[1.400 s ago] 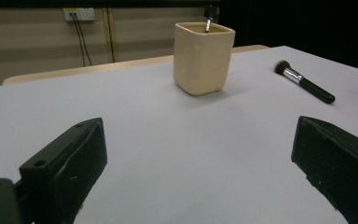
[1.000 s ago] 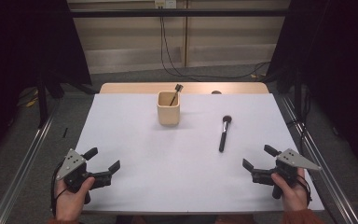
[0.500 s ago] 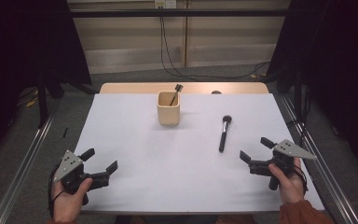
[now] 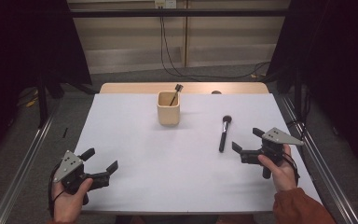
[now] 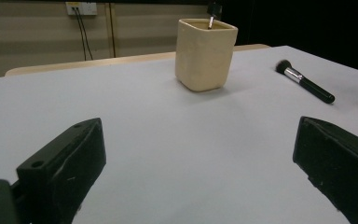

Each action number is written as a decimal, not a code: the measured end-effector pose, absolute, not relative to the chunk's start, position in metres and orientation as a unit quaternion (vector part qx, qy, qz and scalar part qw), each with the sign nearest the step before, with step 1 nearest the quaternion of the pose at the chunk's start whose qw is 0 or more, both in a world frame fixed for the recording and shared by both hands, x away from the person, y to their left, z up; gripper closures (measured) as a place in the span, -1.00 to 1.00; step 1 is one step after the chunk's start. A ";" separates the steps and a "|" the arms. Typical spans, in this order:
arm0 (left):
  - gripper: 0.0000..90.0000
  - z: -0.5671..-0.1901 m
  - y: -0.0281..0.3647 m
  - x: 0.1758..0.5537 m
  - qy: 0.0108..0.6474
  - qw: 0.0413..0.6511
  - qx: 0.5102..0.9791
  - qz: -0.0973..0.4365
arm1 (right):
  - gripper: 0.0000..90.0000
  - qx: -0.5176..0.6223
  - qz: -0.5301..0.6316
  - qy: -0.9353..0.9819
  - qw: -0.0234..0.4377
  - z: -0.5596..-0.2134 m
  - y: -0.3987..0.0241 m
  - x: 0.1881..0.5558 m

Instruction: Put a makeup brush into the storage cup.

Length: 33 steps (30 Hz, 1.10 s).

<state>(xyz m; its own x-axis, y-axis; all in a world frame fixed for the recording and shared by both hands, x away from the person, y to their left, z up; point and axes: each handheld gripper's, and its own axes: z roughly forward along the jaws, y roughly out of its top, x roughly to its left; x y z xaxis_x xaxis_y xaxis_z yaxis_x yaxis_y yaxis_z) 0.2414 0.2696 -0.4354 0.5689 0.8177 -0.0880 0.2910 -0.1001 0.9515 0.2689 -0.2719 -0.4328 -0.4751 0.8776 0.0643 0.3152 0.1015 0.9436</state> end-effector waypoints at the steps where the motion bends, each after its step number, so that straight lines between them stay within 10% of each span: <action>1: -0.94 -0.435 0.270 0.241 0.395 0.541 0.701 0.244 | -1.00 0.433 0.512 0.689 0.275 -0.433 -0.272 0.269; 33: -0.94 -0.434 0.270 0.242 0.391 0.541 0.701 0.251 | -0.96 0.444 0.382 0.785 0.202 -0.420 -0.247 0.352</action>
<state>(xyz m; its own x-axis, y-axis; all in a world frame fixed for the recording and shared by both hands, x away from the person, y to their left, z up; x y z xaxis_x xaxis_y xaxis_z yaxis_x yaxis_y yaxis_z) 0.2417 0.2697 -0.4342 0.5683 0.8197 -0.0715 0.2770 -0.1087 0.9547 0.3520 -0.2474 -0.4196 -0.5239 0.8515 0.0226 0.5440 0.3140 0.7781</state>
